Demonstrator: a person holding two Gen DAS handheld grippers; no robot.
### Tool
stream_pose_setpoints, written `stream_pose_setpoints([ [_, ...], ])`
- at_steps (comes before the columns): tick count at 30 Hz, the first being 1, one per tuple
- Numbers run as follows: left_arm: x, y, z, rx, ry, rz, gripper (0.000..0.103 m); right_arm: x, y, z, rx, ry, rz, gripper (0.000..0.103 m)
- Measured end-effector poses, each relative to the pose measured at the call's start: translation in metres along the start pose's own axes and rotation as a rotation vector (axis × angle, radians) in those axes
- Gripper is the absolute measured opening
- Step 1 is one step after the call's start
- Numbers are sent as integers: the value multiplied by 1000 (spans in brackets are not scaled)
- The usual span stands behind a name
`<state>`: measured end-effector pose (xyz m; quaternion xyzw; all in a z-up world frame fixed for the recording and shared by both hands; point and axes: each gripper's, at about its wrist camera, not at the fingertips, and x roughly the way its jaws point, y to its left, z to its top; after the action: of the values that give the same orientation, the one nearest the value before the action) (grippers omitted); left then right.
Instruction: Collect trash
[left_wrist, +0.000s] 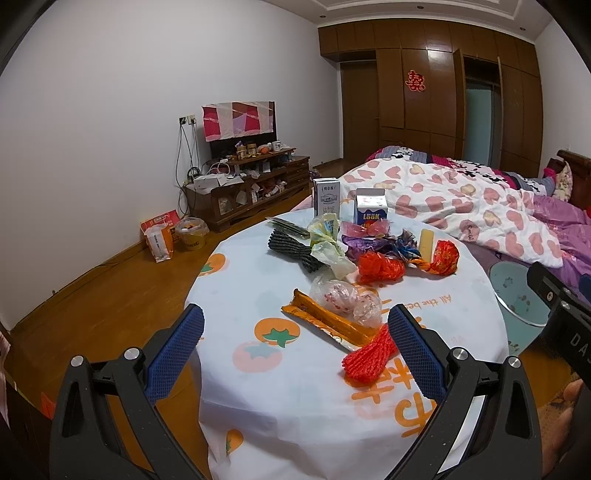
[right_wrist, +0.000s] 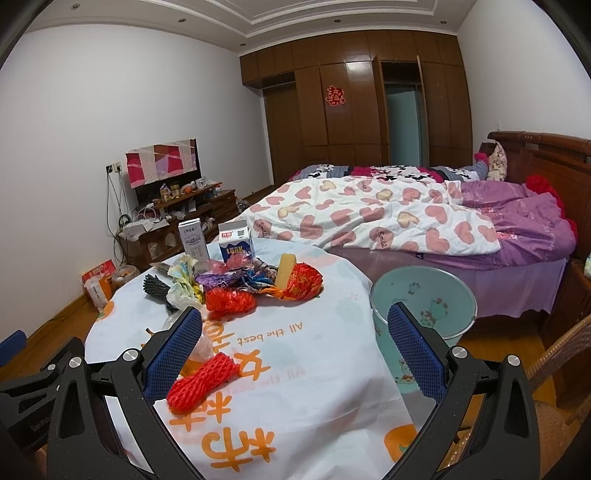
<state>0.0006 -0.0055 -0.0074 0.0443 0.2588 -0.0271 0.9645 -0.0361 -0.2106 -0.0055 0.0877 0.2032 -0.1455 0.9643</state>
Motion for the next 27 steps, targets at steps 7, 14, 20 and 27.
stream_pose_setpoints([
  [7, 13, -1, -3, -2, 24, -9, 98, 12, -1, 3, -4, 16, -3, 99],
  [14, 32, -3, -3, 7, 43, -8, 98, 39, -2, 5, -17, 47, -4, 99],
  [20, 71, 1, -5, 5, 92, 14, 98, 70, 2, 8, -33, 81, 4, 99],
  [27, 107, 2, -5, 6, 152, 35, 98, 105, 8, 5, -43, 112, 18, 99],
])
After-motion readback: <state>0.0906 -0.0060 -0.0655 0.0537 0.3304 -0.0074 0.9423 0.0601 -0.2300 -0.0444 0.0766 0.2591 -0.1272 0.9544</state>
